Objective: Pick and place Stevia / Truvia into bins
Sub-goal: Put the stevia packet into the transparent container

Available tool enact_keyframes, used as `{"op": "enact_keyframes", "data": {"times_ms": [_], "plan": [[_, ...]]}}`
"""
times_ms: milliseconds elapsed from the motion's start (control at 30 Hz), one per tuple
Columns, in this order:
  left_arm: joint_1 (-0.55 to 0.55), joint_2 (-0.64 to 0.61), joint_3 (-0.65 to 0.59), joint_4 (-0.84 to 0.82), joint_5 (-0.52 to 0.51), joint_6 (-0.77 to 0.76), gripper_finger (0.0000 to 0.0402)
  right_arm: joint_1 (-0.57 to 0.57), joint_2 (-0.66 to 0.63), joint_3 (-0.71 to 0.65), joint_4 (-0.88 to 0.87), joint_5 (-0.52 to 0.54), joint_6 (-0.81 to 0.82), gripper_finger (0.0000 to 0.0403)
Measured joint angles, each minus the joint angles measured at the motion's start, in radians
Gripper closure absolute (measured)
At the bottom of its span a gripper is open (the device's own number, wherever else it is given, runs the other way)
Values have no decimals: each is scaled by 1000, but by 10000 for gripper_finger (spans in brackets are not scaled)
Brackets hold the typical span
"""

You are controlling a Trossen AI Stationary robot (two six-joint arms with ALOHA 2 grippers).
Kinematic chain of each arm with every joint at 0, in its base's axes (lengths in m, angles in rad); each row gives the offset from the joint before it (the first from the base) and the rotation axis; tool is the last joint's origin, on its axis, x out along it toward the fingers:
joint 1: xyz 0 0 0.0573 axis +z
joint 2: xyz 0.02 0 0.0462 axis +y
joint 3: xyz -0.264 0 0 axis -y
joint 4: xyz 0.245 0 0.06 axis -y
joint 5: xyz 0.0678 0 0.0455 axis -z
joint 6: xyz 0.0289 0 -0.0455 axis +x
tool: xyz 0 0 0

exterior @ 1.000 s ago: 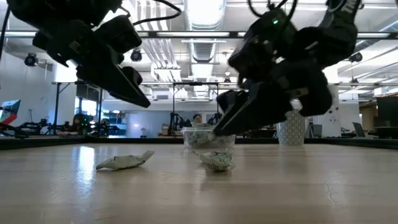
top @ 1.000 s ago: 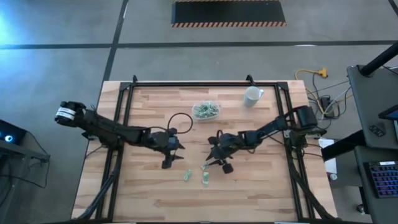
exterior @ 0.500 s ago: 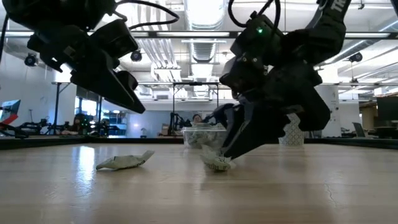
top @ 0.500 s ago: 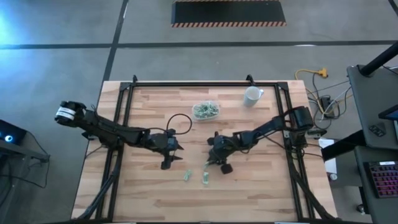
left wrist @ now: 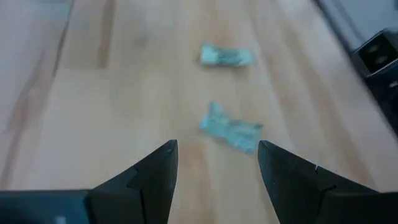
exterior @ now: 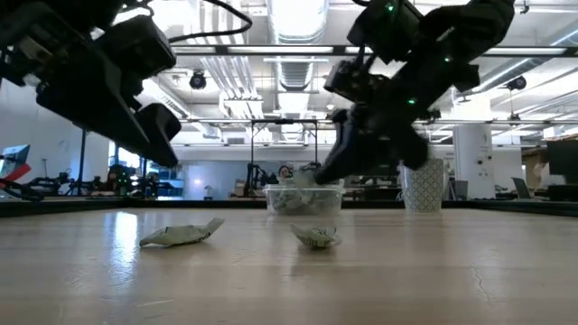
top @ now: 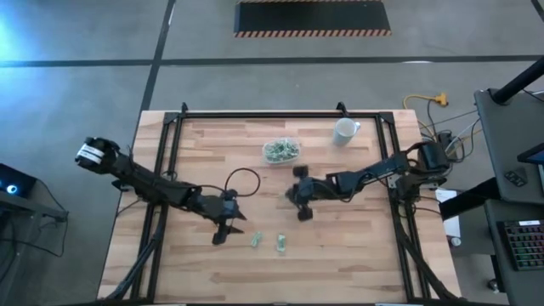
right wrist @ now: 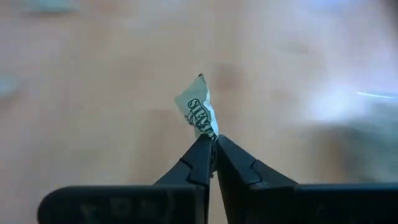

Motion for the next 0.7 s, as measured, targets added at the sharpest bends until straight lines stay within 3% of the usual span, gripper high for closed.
{"op": "enact_keyframes", "data": {"times_ms": [133,233,333,700], "plan": [[-32,17,-1,87,0,2,196,-42,-26,8,11,270,-17,390],[-50,46,0,140,0,3,196,-107,-28,13,50,327,-52,390],[-64,86,2,175,-1,2,196,-187,-19,27,68,299,-60,390],[-71,218,8,238,0,-22,196,-394,-17,74,59,18,-40,390]]}}
